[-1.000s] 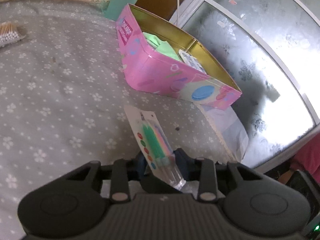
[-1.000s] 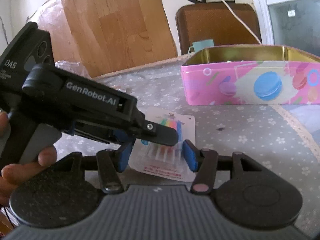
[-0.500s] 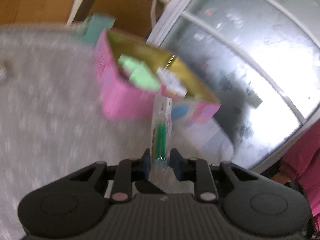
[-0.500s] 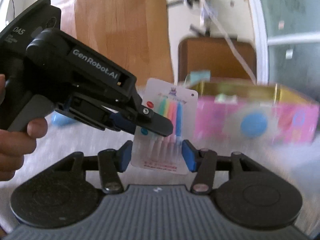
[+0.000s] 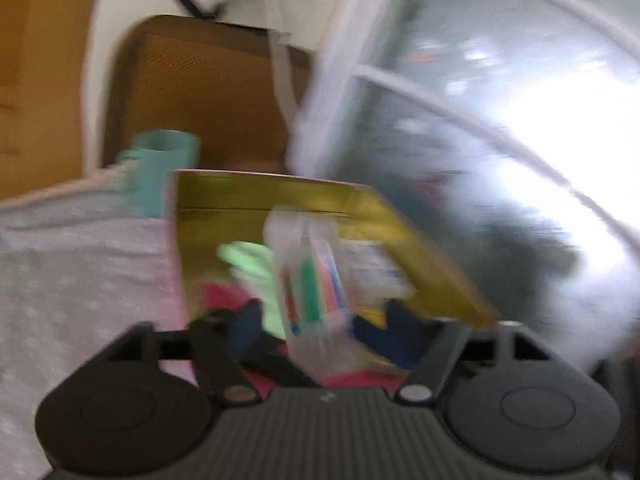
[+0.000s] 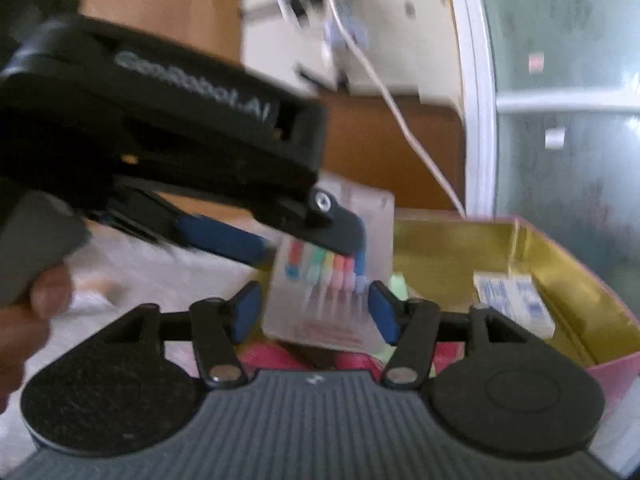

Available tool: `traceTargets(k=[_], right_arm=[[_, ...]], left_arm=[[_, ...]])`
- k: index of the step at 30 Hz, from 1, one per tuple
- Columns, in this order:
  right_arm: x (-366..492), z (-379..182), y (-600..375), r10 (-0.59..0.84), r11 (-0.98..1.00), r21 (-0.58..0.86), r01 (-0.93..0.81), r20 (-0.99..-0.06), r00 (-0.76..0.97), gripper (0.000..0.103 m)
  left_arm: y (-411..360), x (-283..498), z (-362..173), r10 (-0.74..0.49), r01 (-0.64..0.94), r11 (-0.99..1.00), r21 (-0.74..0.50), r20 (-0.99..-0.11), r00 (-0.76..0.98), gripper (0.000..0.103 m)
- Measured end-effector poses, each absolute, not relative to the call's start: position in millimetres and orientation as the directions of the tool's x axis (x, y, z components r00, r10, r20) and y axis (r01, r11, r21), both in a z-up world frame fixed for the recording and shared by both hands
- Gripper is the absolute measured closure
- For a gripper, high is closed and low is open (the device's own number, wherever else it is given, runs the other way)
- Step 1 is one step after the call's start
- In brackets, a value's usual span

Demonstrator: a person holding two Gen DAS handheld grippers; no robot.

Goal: Organize soft objects
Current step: 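Place the toothbrush card into the pink tin and open the left tool, then grasp the cotton swab pack with the right tool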

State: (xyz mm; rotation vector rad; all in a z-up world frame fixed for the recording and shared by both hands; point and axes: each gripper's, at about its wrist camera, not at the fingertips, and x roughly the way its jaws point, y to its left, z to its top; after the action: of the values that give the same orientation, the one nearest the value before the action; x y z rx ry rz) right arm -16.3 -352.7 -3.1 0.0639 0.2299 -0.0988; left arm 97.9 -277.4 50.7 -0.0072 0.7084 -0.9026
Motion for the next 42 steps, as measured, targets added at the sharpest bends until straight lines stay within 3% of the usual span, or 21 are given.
traceTargets(k=[4,10,15,18,22,27,32,38,39,41,42], right_arm=[[3.4,-19.1,-365.2,-0.14,0.984,0.062,0.168,-0.327,0.935,0.039],[-35.8,-13.1,-353.8,-0.113,0.983,0.118,0.144,-0.231,0.966,0.039],[-36.3,8.4,-317.1,0.024,0.99,0.138,0.004,-0.2,0.98,0.04],[-13.6,15.0,-283.3,0.16,0.98,0.154,-0.124,-0.248,0.955,0.04],[43.0,8.5,-239.4,0.285,0.953,0.202,-0.225,-0.347,0.894,0.04],[113.2,-11.5,-185.9,0.295,0.953,0.206,-0.221,-0.472,0.831,0.04],[142.6,-30.8,-159.7,0.304,0.953,0.183,-0.243,-0.535,0.788,0.039],[161.3,-42.8,-142.9,0.285,0.958,0.151,-0.243,-0.581,0.762,0.011],[168.8,-45.1,-140.1,0.302,0.953,0.163,-0.256,-0.604,0.738,0.012],[172.0,-45.4,-132.9,0.296,0.951,0.121,-0.284,-0.618,0.728,0.027],[171.2,-46.4,-130.0,0.279,0.955,0.095,-0.282,-0.621,0.733,0.029]], left_arm=[[-254.6,95.5,40.2,-0.703,0.687,0.668,-0.285,-0.546,0.457,0.03],[-161.9,69.3,24.1,-0.671,0.631,0.723,-0.282,-0.504,0.544,0.029],[-79.3,57.4,-6.4,-0.535,0.515,0.831,-0.209,-0.552,0.64,0.029],[-36.2,68.5,-23.4,-0.482,0.425,0.872,-0.244,-0.585,0.652,0.03],[-4.8,76.5,-30.8,-0.476,0.377,0.879,-0.291,-0.559,0.679,0.03],[27.1,99.8,-38.4,-0.454,0.256,0.881,-0.397,-0.56,0.693,0.034],[67.5,104.8,-35.5,-0.411,0.121,0.86,-0.495,-0.533,0.74,0.034],[61.0,96.5,-28.8,-0.435,0.17,0.859,-0.484,-0.512,0.74,0.032],[56.7,97.1,-29.4,-0.438,0.177,0.86,-0.478,-0.514,0.738,0.032],[53.9,95.1,-30.3,-0.445,0.192,0.861,-0.472,-0.513,0.734,0.032],[53.5,93.8,-29.5,-0.446,0.197,0.861,-0.47,-0.51,0.735,0.032]])
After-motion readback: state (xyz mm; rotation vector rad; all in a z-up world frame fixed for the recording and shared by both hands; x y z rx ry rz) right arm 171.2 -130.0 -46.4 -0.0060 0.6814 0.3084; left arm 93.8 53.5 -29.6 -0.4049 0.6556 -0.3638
